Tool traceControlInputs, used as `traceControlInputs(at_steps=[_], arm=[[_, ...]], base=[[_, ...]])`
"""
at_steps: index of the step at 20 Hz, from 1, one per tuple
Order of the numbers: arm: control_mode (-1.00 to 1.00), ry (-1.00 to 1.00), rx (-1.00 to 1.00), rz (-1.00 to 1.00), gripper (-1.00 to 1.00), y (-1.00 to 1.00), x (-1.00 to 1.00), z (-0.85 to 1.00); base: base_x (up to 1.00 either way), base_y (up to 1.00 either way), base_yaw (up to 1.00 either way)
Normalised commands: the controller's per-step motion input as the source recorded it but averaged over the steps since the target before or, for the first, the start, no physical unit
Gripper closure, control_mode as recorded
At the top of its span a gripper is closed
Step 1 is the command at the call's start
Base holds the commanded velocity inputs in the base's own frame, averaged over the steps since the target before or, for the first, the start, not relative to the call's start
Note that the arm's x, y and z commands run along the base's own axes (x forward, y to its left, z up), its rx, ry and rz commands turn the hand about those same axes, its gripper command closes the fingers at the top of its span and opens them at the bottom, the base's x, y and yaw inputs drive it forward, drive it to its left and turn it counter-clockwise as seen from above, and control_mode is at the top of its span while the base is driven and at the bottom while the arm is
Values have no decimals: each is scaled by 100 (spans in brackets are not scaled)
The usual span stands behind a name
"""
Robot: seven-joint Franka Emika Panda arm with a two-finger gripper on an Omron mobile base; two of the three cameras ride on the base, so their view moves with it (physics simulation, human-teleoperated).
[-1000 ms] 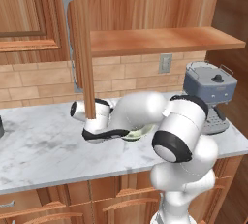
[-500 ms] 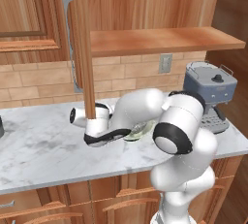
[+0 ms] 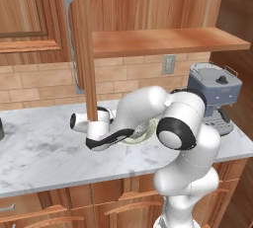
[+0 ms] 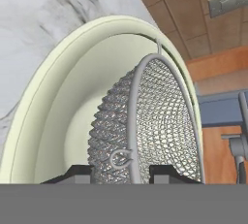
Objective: Open the cabinet and setup a tea strainer by placing it in the bowl upright.
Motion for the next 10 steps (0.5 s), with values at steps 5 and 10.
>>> traceControlInputs(at_steps=[5, 10], arm=[[-100, 0, 0, 0, -100, 0, 0, 0], [-100, 0, 0, 0, -100, 0, 0, 0]], base=[[0, 0, 0], [0, 0, 0]])
